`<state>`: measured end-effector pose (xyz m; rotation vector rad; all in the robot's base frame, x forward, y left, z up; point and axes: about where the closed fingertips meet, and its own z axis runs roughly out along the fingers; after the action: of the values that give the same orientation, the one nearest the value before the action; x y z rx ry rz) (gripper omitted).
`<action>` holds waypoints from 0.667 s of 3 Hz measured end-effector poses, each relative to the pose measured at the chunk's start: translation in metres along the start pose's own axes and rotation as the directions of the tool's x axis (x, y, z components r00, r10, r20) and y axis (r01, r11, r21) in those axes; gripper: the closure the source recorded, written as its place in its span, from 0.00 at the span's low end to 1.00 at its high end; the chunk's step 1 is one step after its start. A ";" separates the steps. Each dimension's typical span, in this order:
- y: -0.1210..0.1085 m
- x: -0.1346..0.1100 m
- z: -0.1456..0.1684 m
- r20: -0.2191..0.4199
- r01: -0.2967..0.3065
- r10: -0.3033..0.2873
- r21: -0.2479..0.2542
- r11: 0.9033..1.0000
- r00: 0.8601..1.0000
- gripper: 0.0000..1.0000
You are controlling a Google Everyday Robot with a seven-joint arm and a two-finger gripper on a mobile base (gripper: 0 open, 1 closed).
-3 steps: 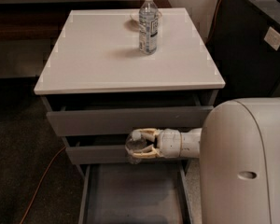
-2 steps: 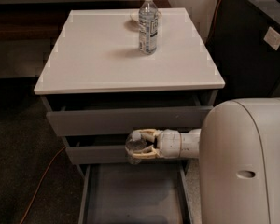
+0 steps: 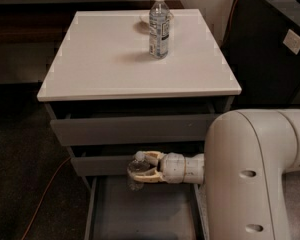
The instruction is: Place water bottle into bottom drawer
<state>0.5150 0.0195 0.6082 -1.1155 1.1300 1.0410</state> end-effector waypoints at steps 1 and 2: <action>0.022 0.021 0.020 0.036 -0.084 0.083 0.034 0.996 0.996 1.00; 0.043 0.041 0.037 0.023 -0.125 0.124 0.066 0.990 0.992 1.00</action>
Offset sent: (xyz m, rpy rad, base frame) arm -0.0566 0.0684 -0.0834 -0.0110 0.1658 -0.1190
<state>0.4832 0.0645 0.5652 -0.9906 1.2235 1.0997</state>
